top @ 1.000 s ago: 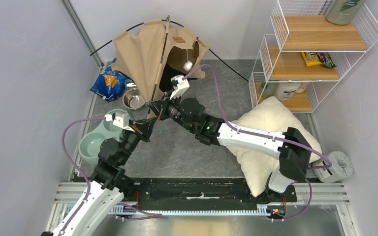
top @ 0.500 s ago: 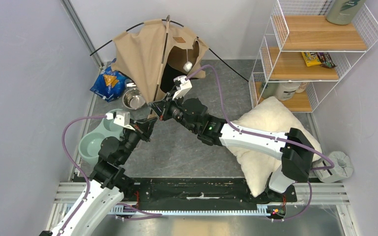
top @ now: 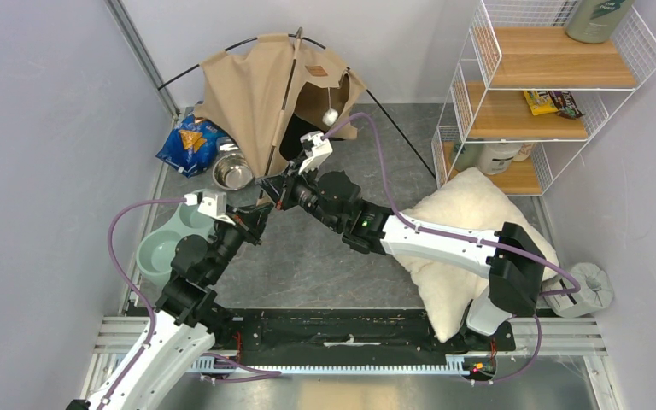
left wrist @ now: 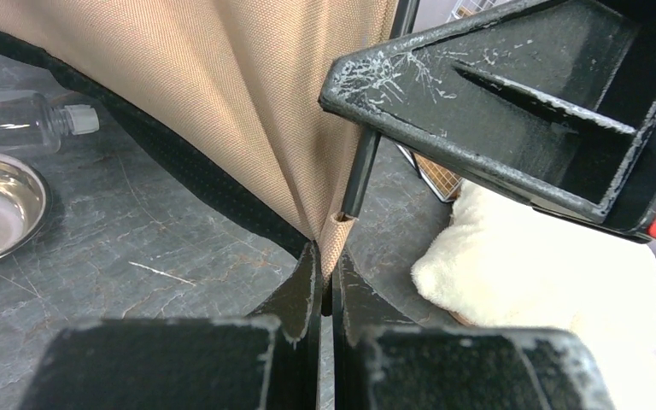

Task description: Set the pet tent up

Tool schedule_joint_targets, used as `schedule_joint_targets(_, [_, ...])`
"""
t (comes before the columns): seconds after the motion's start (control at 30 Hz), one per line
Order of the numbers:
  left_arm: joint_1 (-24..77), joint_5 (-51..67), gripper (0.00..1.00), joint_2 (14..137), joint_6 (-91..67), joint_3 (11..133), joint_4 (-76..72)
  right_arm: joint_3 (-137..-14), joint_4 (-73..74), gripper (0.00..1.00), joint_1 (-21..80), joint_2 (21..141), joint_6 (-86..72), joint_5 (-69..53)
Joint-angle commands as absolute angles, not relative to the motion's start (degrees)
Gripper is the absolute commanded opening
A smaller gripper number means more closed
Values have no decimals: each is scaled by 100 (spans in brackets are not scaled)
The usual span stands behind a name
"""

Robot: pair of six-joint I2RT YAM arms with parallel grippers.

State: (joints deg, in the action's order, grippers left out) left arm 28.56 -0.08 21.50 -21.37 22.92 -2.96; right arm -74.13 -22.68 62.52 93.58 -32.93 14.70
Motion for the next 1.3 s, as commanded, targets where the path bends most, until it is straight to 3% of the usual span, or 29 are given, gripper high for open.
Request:
schedule_joint_targets(0.0, [2946,515,2,2133,-2320,2477,173,-7537,-3318,0,6096,9059,-2970,2359])
schedule_joint_targets(1.0, [2948,439,2,2041,-2368,2566,308,-7633,-2813,0,6144,9193,-2530,3093])
schedule_joint_targets(1.27, [2944,473,2,2066,-2361,2593,299,-7675,-2830,0,6146,9265,-2557,2644])
